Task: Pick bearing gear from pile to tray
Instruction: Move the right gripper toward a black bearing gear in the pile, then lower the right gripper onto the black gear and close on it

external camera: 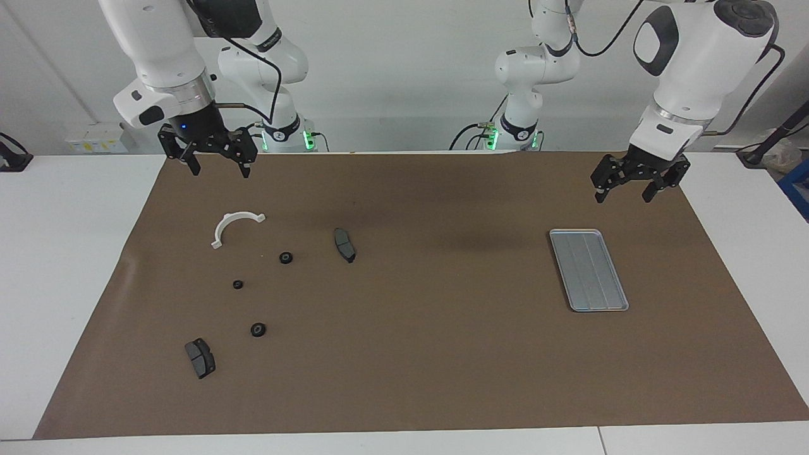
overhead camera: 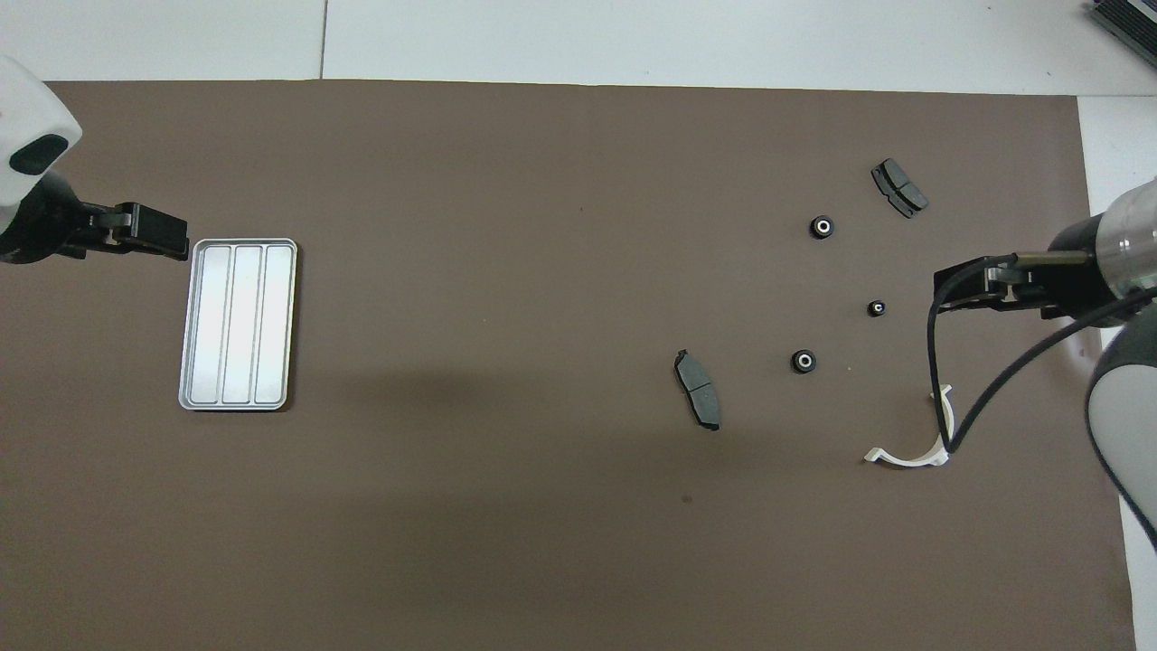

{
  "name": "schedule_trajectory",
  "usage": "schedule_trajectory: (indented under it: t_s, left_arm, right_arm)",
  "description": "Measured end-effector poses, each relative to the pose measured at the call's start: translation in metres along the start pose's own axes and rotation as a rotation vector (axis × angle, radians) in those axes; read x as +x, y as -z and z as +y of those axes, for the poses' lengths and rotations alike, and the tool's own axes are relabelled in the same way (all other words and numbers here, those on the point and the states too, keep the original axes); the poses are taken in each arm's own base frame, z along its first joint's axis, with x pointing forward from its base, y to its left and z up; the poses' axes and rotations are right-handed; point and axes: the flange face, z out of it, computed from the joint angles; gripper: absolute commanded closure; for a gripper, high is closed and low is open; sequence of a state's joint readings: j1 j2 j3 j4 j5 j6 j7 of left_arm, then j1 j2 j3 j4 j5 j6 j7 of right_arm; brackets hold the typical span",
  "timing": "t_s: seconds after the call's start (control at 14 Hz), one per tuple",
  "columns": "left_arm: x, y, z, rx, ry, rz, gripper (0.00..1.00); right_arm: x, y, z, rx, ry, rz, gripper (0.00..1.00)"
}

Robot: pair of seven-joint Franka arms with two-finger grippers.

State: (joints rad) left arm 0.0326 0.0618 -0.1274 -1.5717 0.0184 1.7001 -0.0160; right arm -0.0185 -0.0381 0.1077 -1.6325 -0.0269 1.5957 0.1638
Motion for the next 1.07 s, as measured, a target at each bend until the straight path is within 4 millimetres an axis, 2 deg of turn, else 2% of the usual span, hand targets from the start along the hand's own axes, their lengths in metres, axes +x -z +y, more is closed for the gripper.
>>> schedule_trajectory:
  t_s: [0.36,0.57,1.07]
  left_arm:
    - [0.0,0.0,0.0,0.0,0.0,0.0,0.0]
    - [0.0,0.0,0.0,0.0,0.0,0.0,0.0]
    - [0.0,0.0,0.0,0.0,0.0,0.0,0.0]
  right_arm:
    - [0.0,-0.003,-0.001,0.001,0.001,0.008,0.0]
    - [0.003,-0.015,-0.002,0.003,0.002,0.026,0.0]
    - [0.001,-0.081,-0.003,0.004,0.005,0.038,0.0]
